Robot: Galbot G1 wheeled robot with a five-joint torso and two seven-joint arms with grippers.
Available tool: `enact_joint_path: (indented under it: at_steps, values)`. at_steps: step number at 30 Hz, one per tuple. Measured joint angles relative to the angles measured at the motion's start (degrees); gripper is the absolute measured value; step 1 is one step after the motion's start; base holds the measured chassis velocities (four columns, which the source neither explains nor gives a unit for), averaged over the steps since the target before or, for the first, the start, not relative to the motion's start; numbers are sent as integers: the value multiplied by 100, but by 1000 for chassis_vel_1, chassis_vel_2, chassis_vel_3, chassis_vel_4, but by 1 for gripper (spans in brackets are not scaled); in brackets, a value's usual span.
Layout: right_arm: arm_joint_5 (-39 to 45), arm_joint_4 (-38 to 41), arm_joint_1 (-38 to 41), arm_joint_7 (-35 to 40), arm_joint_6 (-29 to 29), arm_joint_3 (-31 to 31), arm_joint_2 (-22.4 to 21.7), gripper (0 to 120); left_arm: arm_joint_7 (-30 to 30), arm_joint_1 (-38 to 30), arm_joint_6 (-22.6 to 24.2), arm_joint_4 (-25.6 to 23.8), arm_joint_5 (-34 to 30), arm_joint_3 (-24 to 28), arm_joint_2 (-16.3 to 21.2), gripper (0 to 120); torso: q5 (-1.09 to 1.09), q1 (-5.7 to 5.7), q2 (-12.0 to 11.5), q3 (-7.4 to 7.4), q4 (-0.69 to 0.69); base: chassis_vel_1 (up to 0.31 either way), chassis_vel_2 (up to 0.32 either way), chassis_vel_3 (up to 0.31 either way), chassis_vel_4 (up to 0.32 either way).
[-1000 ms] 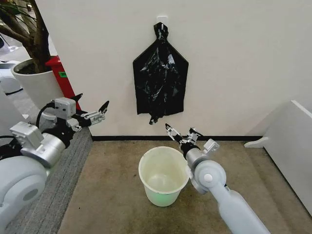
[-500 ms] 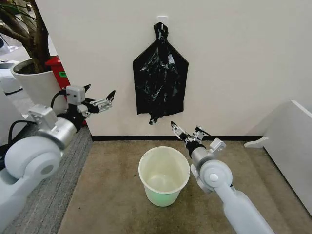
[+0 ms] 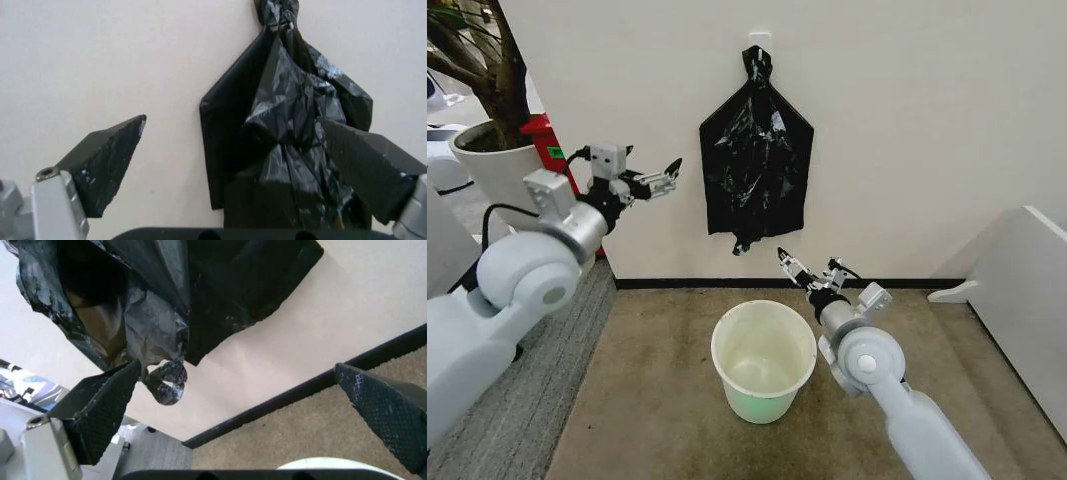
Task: Place the garbage bag over the trash bin.
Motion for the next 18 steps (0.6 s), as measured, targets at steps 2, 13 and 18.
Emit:
enact_joint_path:
  at_steps: [2, 13, 18]
  values:
    - [1, -4, 5, 1, 0, 0, 1, 100, -17, -183, 20, 62, -17, 137, -6, 100, 0, 0, 0, 0, 0, 0, 0, 0, 0]
    - [61, -11, 1, 23, 0, 89, -28, 100, -60, -945, 133, 358, -41, 645, -207, 100, -1, 0, 0, 0, 2, 0, 0, 0, 0]
    - [81, -6, 1, 39, 2, 126, -65, 100, -66, -1627, 268, 684, 26, 993, -626, 100, 1, 0, 0, 0, -1, 0, 0, 0, 0]
